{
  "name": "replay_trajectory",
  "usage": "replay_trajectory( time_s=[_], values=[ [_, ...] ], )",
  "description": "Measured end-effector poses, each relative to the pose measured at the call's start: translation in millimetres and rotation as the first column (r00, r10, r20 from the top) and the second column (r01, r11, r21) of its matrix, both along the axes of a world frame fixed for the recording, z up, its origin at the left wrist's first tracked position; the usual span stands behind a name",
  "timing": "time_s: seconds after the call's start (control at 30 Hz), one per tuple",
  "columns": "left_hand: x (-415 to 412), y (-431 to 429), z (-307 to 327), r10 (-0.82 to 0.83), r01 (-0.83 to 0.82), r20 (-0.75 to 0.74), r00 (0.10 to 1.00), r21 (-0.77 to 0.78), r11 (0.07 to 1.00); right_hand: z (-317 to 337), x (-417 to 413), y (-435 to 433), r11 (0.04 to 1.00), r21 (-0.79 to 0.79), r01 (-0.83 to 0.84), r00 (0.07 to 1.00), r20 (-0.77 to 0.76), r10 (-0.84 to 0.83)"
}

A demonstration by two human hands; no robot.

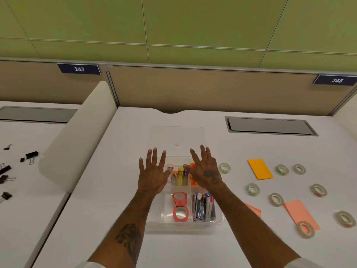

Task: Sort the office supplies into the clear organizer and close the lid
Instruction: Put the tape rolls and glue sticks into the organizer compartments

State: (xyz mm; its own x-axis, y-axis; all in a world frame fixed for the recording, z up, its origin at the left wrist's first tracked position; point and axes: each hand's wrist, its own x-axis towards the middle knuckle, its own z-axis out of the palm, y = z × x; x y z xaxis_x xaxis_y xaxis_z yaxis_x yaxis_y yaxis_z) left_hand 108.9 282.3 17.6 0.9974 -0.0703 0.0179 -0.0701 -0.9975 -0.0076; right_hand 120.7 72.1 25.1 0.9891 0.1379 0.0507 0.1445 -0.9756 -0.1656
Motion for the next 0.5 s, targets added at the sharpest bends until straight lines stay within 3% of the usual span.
replay_trajectory(
  time_s=[0.2, 0.5],
  values=[
    [-5, -7, 2, -0.047, 0.048, 0.026, 0.999, -0.051, 0.998, -2, -13, -19, 0.995, -0.085, 0.049, 0.999, 0.010, -0.049],
    [-17, -37, 5, -0.156, 0.158, 0.042, 0.987, -0.066, 0.985, -2, -41, -54, 0.990, -0.045, 0.134, 0.991, -0.001, -0.135]
  ],
)
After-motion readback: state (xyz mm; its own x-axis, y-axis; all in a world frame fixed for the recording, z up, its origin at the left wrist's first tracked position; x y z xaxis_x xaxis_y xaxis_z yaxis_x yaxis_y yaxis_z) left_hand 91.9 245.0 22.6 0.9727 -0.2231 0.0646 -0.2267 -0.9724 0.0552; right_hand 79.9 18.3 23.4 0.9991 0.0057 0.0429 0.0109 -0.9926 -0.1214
